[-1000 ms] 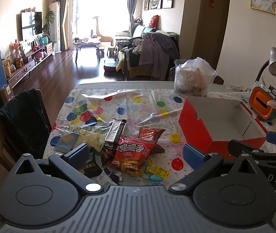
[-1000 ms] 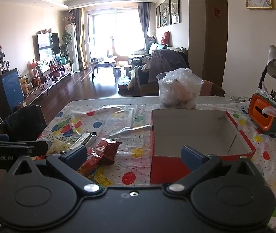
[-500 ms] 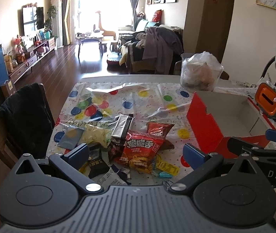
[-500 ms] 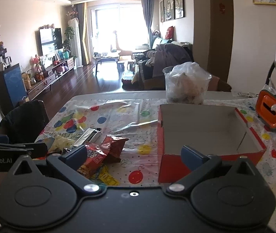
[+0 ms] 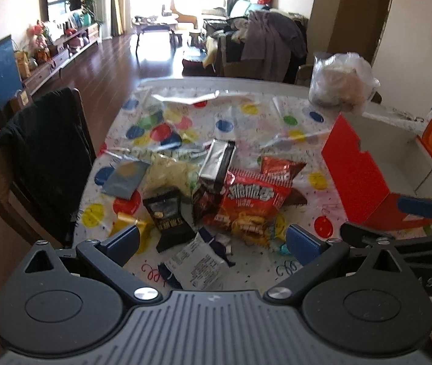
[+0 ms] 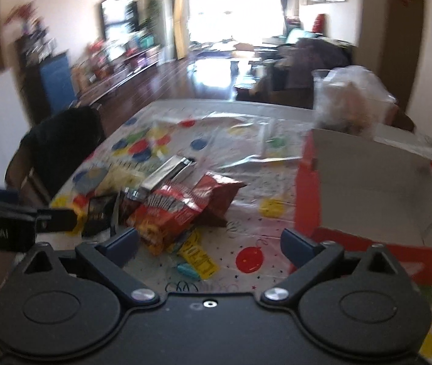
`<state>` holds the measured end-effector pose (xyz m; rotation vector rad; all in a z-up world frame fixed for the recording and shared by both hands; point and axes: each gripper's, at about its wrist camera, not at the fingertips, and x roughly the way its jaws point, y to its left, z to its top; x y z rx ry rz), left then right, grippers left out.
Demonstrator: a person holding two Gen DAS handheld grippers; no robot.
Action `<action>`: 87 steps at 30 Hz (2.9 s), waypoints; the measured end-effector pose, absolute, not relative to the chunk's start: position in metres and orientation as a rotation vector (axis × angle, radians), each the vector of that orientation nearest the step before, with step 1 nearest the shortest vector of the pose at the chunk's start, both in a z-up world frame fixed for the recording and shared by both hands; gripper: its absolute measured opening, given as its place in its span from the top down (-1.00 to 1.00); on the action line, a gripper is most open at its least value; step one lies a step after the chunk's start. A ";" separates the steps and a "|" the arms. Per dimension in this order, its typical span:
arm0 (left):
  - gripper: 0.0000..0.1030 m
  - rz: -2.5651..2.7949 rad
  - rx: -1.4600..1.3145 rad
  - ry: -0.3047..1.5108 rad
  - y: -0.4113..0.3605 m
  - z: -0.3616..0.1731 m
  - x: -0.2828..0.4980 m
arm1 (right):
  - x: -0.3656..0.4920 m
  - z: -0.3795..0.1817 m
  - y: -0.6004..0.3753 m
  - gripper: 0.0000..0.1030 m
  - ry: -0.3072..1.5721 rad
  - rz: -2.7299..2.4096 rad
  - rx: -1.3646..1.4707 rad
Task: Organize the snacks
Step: 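Grasp the white snack packet with the left tool while the right tool grasps the yellow Minions pack, then carry both packs over the red box and open both tools to drop them inside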
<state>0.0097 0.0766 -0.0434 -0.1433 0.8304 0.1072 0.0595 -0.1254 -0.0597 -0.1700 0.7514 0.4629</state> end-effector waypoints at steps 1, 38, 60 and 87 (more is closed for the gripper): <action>-0.99 0.102 -0.136 0.841 0.078 -0.048 0.011 | 0.061 -0.065 -0.123 -0.93 0.758 0.487 -0.208; -0.59 -0.108 0.105 1.074 0.086 -0.153 0.078 | 0.153 -0.159 -0.077 -0.07 0.971 0.829 -0.387; -0.02 -0.028 -0.015 1.077 0.092 -0.146 0.063 | 0.133 -0.140 -0.092 0.05 0.955 0.757 -0.406; 0.00 -0.193 -0.038 0.917 0.037 -0.037 0.036 | 0.059 -0.028 -0.184 0.05 0.749 0.435 -0.223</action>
